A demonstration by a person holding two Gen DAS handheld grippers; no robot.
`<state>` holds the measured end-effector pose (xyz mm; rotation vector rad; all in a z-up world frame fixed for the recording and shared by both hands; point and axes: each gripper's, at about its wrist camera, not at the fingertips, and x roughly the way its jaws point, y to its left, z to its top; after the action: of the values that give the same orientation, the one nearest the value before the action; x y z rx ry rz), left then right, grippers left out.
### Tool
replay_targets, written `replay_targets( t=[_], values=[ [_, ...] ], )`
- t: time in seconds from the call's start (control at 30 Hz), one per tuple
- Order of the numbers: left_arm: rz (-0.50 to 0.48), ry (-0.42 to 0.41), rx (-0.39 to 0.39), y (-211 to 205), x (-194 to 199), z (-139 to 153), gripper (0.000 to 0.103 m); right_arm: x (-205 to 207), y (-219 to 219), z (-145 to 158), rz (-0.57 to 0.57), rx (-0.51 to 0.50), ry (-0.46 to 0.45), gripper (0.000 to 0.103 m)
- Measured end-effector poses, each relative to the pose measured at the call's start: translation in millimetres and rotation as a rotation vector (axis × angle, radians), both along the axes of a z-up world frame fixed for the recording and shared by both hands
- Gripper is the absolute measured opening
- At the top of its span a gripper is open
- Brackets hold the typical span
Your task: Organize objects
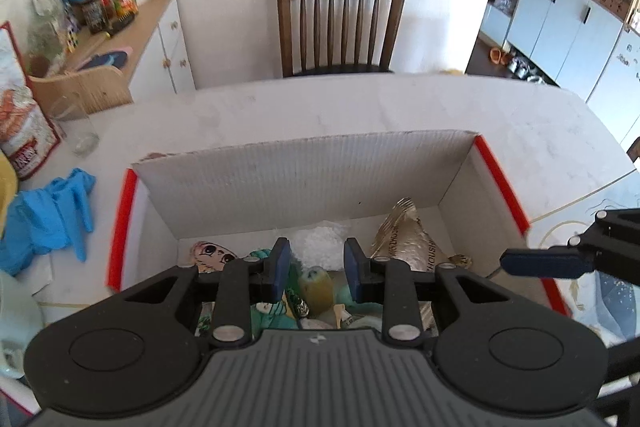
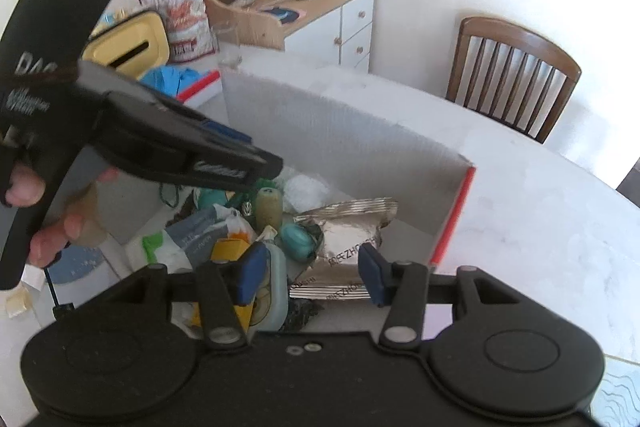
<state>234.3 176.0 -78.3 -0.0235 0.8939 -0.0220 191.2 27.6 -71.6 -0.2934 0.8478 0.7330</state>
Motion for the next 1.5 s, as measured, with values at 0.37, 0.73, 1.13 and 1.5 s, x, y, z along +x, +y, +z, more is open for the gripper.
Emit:
replay_targets(
  t=[0.37,0.73,1.13,1.5],
  values=[
    [0.005,-0.122,0.023,-18,-58,42,0.034,-20,-30,34,-0.031,0.120,-0.033,0.054],
    [0.028,-0.225,0.027,-28,-108,66,0.069,-41,-55,54,-0.045,0.208,-0.058,0.065],
    [0.075,-0.277,0.013,-32,-141,71,0.085,-67,-82,65,-0.036,0.283,-0.098,0.089],
    [0.099,-0.309,0.016,-35,-163,64,0.100,-80,-106,69,-0.040,0.361,-0.116,0.102]
  ],
)
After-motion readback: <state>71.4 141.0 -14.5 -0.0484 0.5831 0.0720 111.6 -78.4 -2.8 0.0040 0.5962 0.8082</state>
